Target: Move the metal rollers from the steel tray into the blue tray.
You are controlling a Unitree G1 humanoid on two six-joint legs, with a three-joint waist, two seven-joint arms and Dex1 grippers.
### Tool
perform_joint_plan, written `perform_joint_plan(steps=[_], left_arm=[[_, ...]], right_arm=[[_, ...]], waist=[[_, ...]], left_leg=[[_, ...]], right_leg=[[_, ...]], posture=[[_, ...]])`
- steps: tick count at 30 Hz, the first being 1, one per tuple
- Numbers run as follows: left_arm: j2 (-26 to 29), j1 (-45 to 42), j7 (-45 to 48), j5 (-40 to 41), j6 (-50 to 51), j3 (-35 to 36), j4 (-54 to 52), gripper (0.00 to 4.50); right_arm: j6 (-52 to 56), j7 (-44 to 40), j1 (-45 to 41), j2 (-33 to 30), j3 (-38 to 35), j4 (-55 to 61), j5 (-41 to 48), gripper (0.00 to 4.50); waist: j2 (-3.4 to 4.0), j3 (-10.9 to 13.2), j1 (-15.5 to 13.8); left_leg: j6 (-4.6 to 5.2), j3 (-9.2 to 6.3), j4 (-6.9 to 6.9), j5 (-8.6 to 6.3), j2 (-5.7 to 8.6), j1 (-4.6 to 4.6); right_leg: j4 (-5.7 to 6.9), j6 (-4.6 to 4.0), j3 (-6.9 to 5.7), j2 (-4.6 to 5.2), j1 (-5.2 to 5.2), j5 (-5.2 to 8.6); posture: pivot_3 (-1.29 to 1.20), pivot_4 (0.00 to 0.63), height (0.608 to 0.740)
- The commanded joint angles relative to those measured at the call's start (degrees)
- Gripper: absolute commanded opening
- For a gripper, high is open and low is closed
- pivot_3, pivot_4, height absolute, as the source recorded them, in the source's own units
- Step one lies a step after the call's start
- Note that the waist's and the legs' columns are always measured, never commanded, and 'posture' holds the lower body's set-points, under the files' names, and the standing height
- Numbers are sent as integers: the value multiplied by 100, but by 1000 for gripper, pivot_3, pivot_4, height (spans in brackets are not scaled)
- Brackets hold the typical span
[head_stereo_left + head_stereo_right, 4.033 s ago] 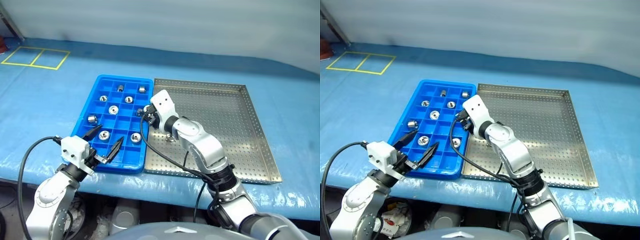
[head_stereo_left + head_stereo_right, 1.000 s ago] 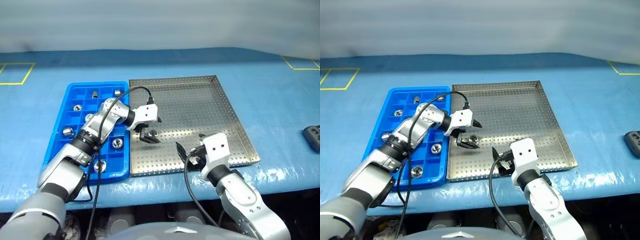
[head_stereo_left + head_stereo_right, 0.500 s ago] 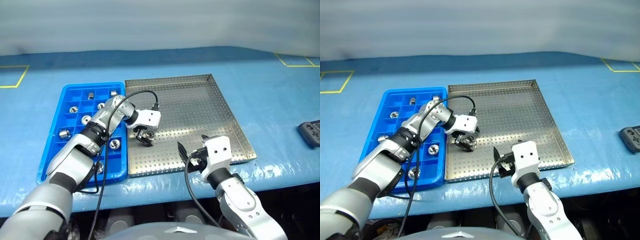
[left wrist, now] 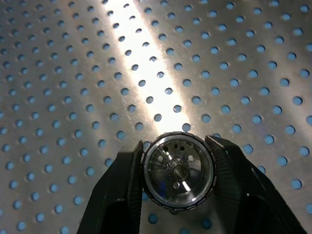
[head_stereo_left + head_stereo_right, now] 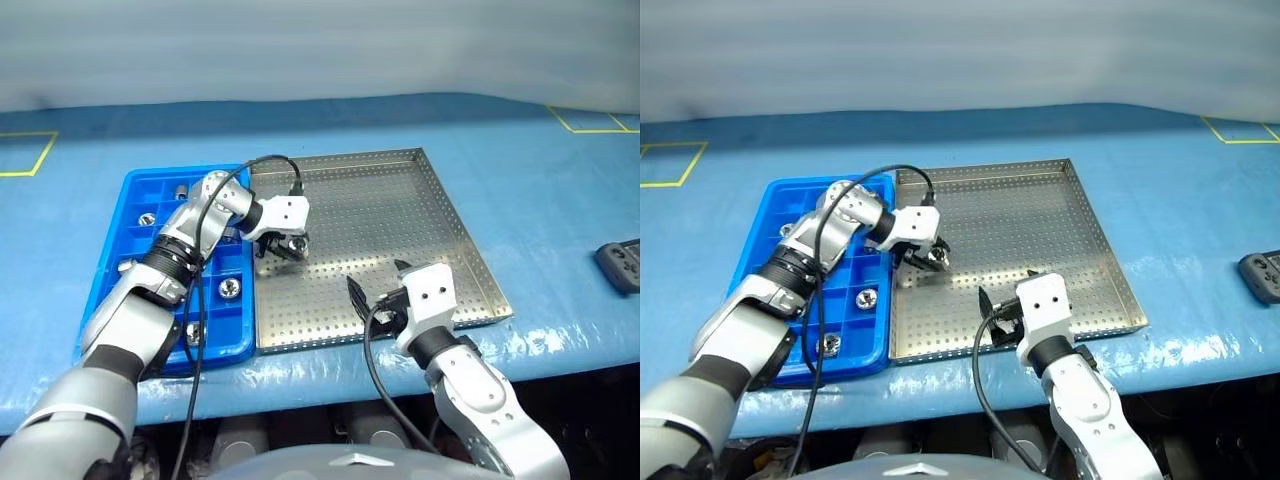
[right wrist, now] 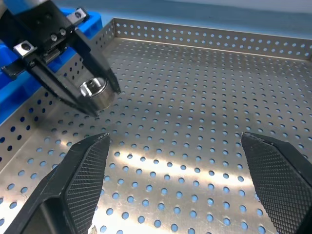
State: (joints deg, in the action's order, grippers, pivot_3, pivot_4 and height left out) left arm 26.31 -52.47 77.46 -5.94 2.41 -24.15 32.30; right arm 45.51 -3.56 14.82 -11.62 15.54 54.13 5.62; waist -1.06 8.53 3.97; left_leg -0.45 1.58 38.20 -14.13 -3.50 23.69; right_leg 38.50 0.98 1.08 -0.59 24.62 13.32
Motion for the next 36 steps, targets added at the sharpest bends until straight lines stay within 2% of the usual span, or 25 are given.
perform_joint_plan(steps=[1,8,14,21,29,36], left_arm=[[139,230,-360,474,625,700,-830,1696],[479,1174,-1419,858,1632,1700,-2280,1696],[848,1952,-2031,1056,2309,2263,-3218,1696],[1232,2511,-2223,1142,2702,2356,-3616,1696],[1648,3002,-2251,1201,2919,2290,-3742,1696],[1697,3236,-2336,1321,3084,2290,-3729,1696]], right_arm=[[-166,-214,-194,-79,76,-17,82,4500],[-503,-767,-575,-179,185,-285,357,4500],[-718,-1073,-808,-209,248,-549,509,4500],[-775,-1191,-954,-193,308,-729,565,4500],[-783,-1142,-866,-183,319,-712,613,4500],[-798,-1042,-759,-132,345,-661,604,4500]], waist=[[0,0,-5],[-2,1,-61],[-5,1,-280],[-8,0,-503],[-9,0,-540],[-9,1,-531]], left_leg=[[0,1,0,0,0,-2],[-1,0,3,1,-2,-12],[-2,1,6,3,-2,-15],[-2,5,11,3,0,-14],[-2,5,10,3,-1,-15],[-2,5,9,3,-2,-14]], right_leg=[[3,0,2,0,0,0],[25,-2,5,-2,0,3],[30,-2,2,0,-2,3],[29,-3,0,3,-3,3],[30,-6,-2,3,-2,5],[30,-9,-3,4,-1,7]], posture=[[-38,150,740],[33,150,740],[88,150,740],[119,150,740],[97,150,740],[90,150,740]])
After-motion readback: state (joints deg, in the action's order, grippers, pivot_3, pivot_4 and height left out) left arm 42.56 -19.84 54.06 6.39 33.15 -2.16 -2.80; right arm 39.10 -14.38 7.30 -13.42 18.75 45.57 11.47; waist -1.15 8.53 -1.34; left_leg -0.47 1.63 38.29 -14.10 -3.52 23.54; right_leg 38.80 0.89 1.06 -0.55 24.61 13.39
